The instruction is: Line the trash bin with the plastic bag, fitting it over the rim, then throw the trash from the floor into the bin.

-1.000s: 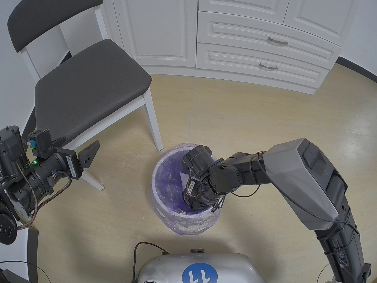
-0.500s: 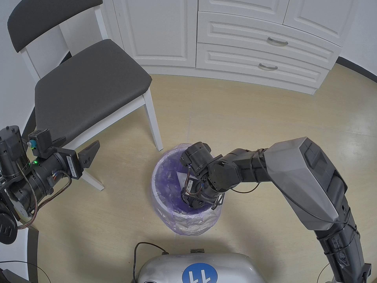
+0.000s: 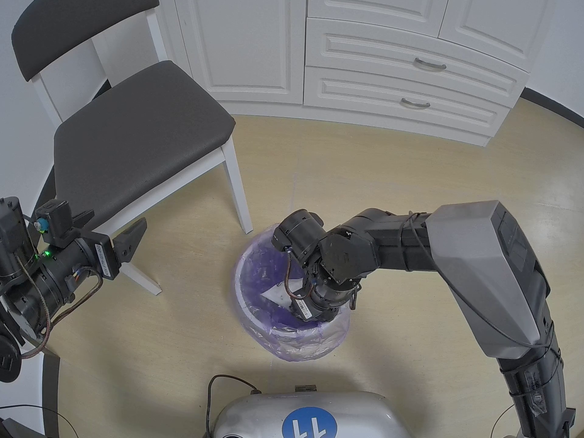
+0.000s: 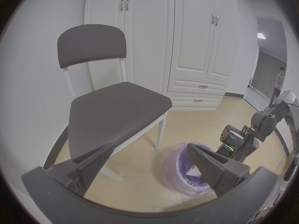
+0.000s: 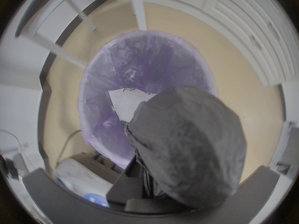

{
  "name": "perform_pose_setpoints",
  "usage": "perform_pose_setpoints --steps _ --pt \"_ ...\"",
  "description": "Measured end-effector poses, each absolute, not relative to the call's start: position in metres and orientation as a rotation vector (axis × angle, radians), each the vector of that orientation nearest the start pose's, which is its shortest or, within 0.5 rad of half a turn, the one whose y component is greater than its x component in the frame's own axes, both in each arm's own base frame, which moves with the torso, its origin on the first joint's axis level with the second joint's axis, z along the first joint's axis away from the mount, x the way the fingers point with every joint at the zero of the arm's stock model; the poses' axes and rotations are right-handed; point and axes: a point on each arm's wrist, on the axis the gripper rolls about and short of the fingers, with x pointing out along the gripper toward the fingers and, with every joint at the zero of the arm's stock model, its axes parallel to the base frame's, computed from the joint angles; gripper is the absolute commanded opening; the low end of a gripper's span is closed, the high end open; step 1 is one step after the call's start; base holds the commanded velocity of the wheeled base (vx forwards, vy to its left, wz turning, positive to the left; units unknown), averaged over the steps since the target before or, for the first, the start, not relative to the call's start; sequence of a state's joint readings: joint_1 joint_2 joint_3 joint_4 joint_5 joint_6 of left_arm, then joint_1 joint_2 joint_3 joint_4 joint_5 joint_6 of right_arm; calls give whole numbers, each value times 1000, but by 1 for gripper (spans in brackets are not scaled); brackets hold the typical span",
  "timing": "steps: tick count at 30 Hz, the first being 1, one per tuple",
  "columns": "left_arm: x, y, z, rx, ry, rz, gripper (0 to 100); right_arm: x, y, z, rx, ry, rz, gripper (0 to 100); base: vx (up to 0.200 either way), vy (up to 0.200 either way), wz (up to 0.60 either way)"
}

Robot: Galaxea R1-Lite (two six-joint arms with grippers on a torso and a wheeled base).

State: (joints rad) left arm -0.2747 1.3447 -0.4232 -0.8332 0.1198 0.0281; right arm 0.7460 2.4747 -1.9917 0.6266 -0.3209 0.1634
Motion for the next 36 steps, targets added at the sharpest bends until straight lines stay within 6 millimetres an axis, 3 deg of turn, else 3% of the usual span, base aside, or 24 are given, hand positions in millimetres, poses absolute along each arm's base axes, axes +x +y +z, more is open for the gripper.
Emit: perform_pose_setpoints --steps 8,24,36 --pt "185 -48 196 52 52 -152 100 348 323 65 -682 907 250 0 0 0 0" --pt "182 -47 198 53 39 -155 100 356 346 43 -654 786 297 0 0 0 0" --pt "183 -47 194 69 55 -157 100 366 350 15 -651 766 301 0 0 0 0"
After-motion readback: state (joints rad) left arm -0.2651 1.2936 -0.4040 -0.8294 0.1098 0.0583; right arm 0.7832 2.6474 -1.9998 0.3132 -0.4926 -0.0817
